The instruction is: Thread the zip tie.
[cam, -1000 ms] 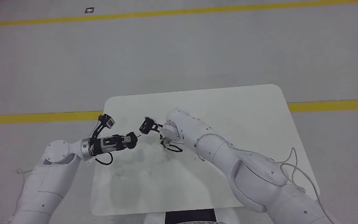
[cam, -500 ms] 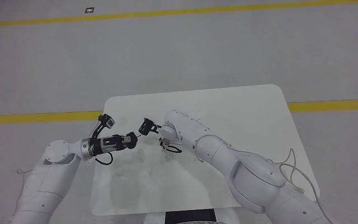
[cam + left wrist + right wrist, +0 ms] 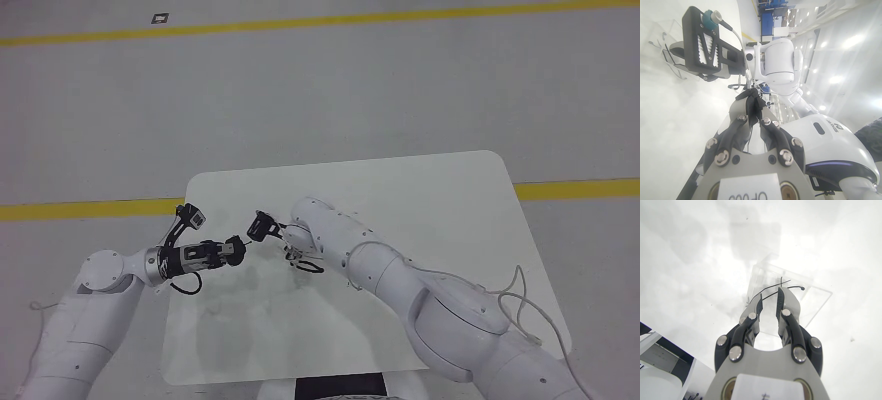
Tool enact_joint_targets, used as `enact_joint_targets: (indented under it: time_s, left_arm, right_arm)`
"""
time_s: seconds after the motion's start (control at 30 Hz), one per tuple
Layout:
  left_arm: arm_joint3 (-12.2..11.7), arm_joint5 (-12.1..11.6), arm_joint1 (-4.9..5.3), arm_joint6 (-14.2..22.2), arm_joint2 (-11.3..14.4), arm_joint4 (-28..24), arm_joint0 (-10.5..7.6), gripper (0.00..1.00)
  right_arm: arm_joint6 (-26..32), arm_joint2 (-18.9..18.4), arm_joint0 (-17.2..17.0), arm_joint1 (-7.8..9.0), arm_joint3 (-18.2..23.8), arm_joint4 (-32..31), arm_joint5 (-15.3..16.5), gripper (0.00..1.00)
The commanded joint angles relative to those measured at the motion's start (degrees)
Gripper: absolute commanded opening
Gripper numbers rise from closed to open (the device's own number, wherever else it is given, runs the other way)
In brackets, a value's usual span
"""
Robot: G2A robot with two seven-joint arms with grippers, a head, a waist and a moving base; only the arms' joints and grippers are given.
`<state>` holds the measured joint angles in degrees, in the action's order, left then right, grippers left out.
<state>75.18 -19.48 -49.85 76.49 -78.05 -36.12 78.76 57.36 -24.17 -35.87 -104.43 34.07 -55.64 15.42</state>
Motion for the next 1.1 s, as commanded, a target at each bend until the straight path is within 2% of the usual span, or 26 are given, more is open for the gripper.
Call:
enact_joint_targets:
  time_s: [0.0,0.27,0.37,0.93,1.07]
  left_arm:
    - [0.00,0.00,0.00,0.00,0.00,0.00,0.00,0.00]
    - [0.00,0.00,0.00,0.00,0.00,0.00,0.00,0.00]
    - [0.00,0.00,0.00,0.00,0.00,0.00,0.00,0.00]
    - [0.00,0.00,0.00,0.00,0.00,0.00,0.00,0.00]
    - [0.00,0.00,0.00,0.00,0.00,0.00,0.00,0.00]
  right_arm:
    - [0.09,-0.06,-0.03,-0.08,0.11,-0.26,-0.16,0.18]
    - [0.86,-0.60,-0.14,-0.24,0.02,-1.06,-0.74,0.16]
    - [0.93,-0.80,-0.35,-0.29,-0.06,-1.27,-0.88,0.19]
    - [1.47,-1.35,-0.98,-1.17,-1.00,-1.91,-0.10,0.20]
    - [1.74,-1.33,-0.94,-1.50,-1.60,-2.15,0.03,0.16]
